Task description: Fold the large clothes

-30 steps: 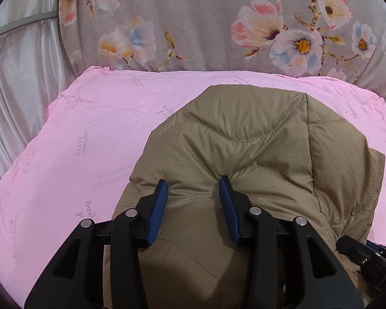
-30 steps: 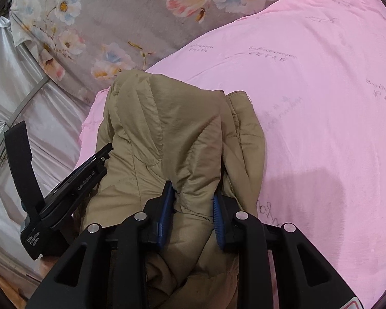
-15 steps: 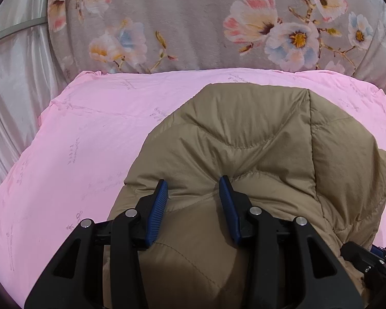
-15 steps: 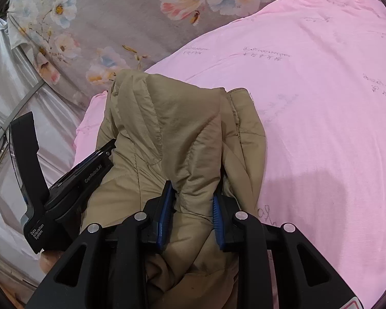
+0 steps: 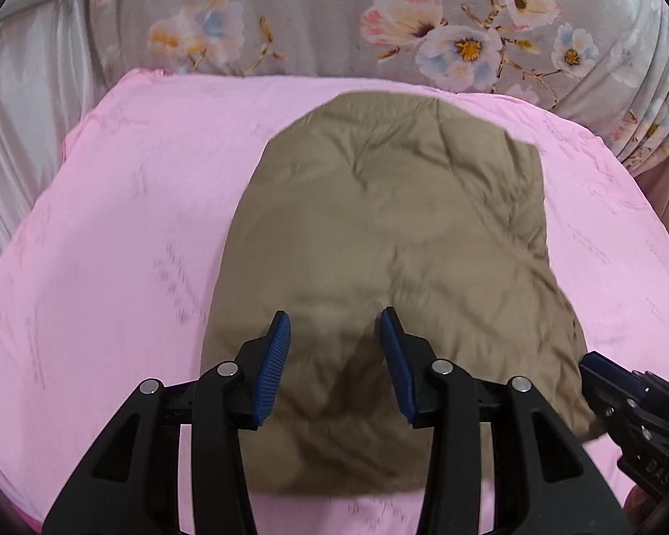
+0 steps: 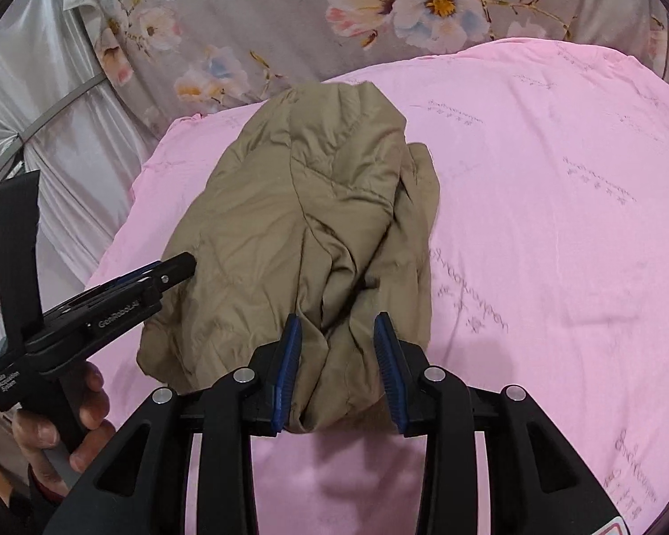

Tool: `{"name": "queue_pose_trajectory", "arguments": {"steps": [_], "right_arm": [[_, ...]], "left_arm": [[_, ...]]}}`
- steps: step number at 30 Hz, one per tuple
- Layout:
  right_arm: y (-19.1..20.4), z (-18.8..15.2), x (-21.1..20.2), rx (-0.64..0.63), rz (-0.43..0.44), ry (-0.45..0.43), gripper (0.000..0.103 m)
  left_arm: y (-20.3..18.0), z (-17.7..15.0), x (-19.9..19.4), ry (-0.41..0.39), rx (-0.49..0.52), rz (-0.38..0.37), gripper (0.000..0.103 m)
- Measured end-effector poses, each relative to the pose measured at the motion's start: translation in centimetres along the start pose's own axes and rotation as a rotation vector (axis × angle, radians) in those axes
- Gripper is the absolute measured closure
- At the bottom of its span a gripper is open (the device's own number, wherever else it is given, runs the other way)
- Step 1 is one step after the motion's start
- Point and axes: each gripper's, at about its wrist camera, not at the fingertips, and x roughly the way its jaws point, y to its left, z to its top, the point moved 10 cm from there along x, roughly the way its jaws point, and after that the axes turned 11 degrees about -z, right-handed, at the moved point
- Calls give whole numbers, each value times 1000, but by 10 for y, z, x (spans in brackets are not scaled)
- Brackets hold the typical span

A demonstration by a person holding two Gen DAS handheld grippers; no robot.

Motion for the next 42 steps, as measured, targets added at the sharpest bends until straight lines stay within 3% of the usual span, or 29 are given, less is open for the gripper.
{"name": "queue_pose_trajectory", "arguments": {"steps": [3, 5, 7, 14, 21, 25, 29, 33, 37, 42], "right_arm": [[-10, -12, 8, 26, 4, 26, 73], [-14, -18, 15, 30, -9, 36, 81], [-17, -24, 22, 19, -32, 47, 86], [-12, -38, 38, -38, -99, 53, 88], [-13, -41, 42, -33, -103, 44, 88], [-17, -36, 29, 3, -69, 88, 89], [-40, 7, -16, 120, 38, 19, 81], [-69, 63, -19, 198, 60, -37, 73], [-71, 100, 31, 237, 81, 40, 59], [-46, 106, 93, 225, 103, 160, 56]], "left_arm": [[5, -18, -5, 1, -9, 5, 68], [5, -27, -4, 15, -26, -17, 90], [6, -38, 3, 47, -54, -48, 103], [7, -53, 16, 53, -39, -26, 103], [1, -60, 23, 44, 6, -3, 103], [0, -57, 17, 59, 34, 9, 103], [1, -27, -19, 12, 18, -67, 103], [4, 43, -45, -83, 9, -86, 103], [1, 104, -19, -88, -2, -73, 103], [-9, 127, 37, -13, -11, -79, 103]]}}
